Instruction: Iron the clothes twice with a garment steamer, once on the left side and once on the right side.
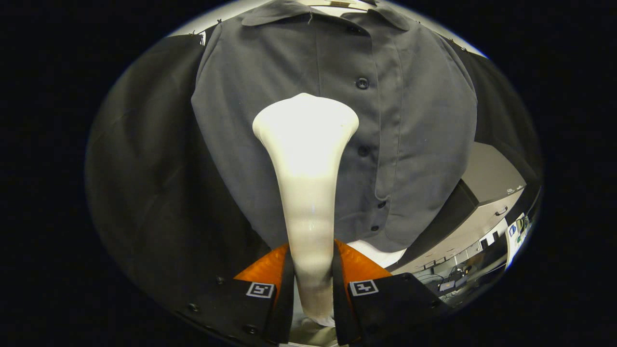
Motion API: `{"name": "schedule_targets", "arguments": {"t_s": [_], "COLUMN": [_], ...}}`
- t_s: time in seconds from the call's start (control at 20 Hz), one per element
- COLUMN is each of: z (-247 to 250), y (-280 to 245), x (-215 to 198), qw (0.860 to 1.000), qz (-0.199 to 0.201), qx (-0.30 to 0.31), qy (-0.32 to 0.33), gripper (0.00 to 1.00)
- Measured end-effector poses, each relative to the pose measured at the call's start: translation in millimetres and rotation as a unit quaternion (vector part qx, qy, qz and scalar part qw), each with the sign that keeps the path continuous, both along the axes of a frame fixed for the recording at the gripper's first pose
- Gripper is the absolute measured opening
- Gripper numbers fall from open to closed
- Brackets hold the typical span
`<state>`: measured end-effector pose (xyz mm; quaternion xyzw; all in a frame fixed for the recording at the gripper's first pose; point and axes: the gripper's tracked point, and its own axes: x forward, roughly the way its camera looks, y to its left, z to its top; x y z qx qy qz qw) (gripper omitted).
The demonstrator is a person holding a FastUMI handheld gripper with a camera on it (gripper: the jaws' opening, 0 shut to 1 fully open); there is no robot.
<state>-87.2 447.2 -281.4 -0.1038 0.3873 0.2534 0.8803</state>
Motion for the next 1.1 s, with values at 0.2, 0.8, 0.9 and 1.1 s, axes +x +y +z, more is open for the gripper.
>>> {"name": "schedule_targets", "arguments": {"t_s": [0.2,0.8,0.9,1.1], "z": [-25,-101,-108,-123], "y": [-9,-50,-50,-57], "x": [-5,-24,-27,-33], "qw": [1.000,0.997,0.996,0.994], "qz": [0.005,0.015,0.016,0.019], "qx": [-0.010,-0.041,-0.047,-0.059], "qy": [0.020,0.069,0.078,0.092], "gripper": [0.43,0.43,0.43,0.43]}}
